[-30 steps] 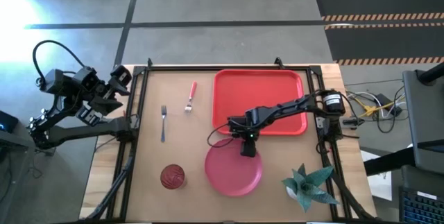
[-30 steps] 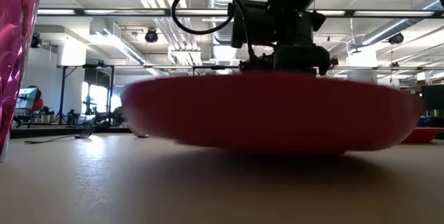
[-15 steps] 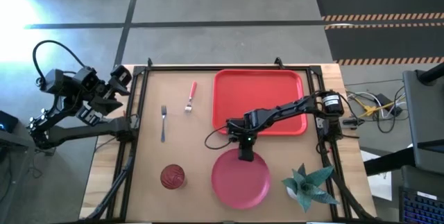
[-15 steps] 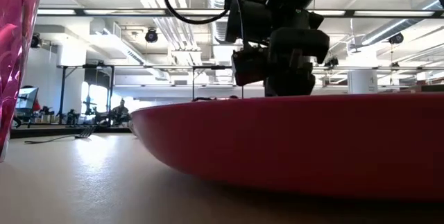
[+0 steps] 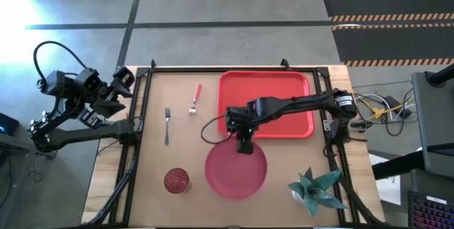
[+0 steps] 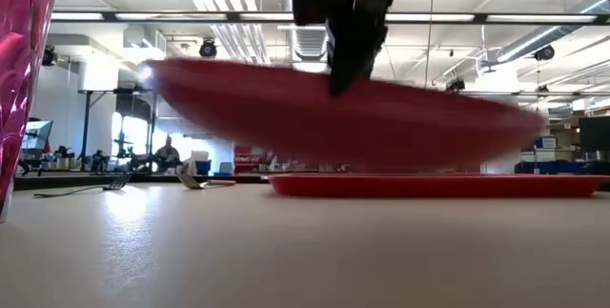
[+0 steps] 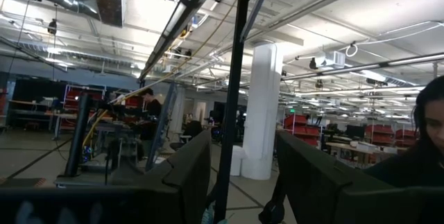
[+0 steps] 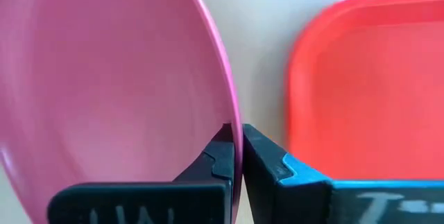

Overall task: Pick and place plate/cup/fork/spoon on tray
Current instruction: Put the pink plate on the red tray

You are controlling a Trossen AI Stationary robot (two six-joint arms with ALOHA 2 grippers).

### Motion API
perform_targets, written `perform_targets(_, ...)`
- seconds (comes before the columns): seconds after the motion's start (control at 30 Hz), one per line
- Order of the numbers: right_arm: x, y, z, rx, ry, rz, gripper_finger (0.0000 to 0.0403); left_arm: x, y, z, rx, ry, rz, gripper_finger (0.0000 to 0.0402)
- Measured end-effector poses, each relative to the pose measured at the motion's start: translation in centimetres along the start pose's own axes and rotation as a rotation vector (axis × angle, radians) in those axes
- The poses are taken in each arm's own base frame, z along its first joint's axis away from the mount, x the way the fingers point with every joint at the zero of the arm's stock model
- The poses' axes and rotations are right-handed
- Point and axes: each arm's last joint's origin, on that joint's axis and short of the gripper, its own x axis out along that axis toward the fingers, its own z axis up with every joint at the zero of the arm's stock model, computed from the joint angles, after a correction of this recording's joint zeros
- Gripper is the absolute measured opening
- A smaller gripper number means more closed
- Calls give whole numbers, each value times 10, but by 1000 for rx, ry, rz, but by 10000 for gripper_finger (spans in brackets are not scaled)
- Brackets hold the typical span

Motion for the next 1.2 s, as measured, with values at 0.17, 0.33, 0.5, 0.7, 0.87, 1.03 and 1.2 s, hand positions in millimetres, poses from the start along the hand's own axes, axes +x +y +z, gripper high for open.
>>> perform_targets(0.17, -47, -23, 7, 6, 29, -177, 8, 0, 0, 0, -1, 0, 0, 146)
perform_targets(0.33, -104, -56, 5, 64, 3, -310, 8, 0, 0, 0, -1, 1, -3, 146)
perform_targets(0.5, -159, -89, -15, 177, -72, -385, 8, 0, -1, 0, -2, 9, -19, 146)
perform_targets(0.7, -207, -107, -59, 324, -136, -447, 8, 0, -1, 0, -1, 11, -24, 146)
perform_targets(0.87, -215, -102, -97, 407, -132, -454, 8, 0, -1, 0, -1, 11, -24, 146)
perform_targets(1.03, -201, -101, -128, 482, -74, -453, 8, 0, -1, 0, -1, 11, -24, 146)
perform_targets(1.2, -178, -108, -152, 535, -47, -411, 8, 0, -1, 0, -1, 11, -24, 146)
